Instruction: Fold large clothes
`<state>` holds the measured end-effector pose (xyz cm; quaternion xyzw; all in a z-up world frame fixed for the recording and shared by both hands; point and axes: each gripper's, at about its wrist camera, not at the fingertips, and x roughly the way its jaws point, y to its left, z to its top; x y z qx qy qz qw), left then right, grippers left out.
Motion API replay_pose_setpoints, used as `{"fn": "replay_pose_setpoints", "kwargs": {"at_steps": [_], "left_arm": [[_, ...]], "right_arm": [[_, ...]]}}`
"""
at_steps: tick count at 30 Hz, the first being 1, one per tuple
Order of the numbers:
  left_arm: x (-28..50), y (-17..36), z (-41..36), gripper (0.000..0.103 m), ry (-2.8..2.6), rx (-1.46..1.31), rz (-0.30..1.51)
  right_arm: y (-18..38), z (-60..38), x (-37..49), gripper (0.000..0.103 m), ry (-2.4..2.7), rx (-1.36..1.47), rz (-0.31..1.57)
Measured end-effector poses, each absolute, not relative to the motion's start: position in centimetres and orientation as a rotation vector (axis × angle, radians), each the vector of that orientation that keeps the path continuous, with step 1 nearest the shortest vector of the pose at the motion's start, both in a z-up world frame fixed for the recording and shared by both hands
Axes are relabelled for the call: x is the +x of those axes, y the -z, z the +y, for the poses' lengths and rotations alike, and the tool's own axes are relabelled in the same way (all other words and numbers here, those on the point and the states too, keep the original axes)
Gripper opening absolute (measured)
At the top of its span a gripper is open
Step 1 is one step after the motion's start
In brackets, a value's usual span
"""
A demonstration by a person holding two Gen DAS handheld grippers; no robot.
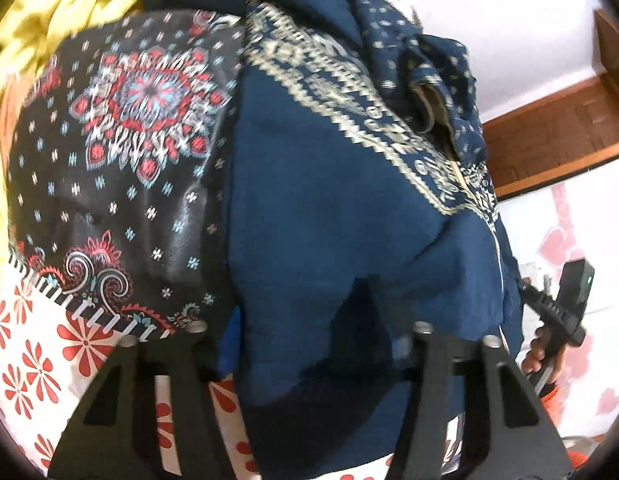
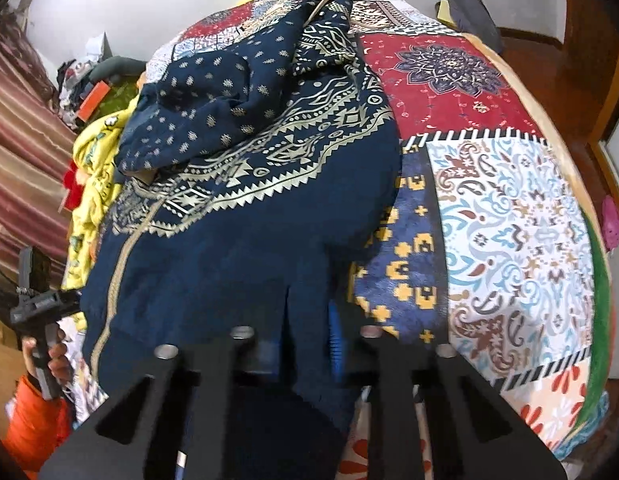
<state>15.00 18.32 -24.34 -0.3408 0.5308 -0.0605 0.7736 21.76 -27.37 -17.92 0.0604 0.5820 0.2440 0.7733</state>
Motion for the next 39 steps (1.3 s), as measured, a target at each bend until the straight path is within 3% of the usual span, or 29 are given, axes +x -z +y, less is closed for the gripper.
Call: {"fn": "replay_pose_setpoints", "kwargs": {"at_steps": [2,5,8,17,26,32,39], "left_arm": [[15.0,23.1,17.2,0.028,0.124,-0.661,1.128],[15.2,22.1,15.7,0.014,0.096,-0.572,1.110],[15.8,21.2,15.3,0.007,0.078,-0.537,1.078],[18.7,15.1,17.4,0.004,0.071,-0.532,0.860],[27.4,9.8,21.9,0.004,0.036,-0.556,0.676],[34.5,12.7,24.6,0.004,-0.031,-0.587,0.714],[39.5,21.6,26.1,0.004,-0.083,-0.578,0.912]], "right_arm": [[17.8,-27.1,21.8,0.012,-0.534,0.127,1.246],[17.1,-26.4,21.5,0.011,-0.542,0.094,1.205],[15.9,-25.7,21.5,0.011,-0.555,0.078,1.154],[12.2,-24.8,24.3,0.010,-0.572,0.133,1.024],[8.9,-23.3,32.9,0.010,-0.529,0.190,0.877],[10.6,-20.5,39.4,0.010,-0.502,0.125,0.897],[17.5,-17.8,44.5,0.011,-0.462,0.026,1.043]]}}
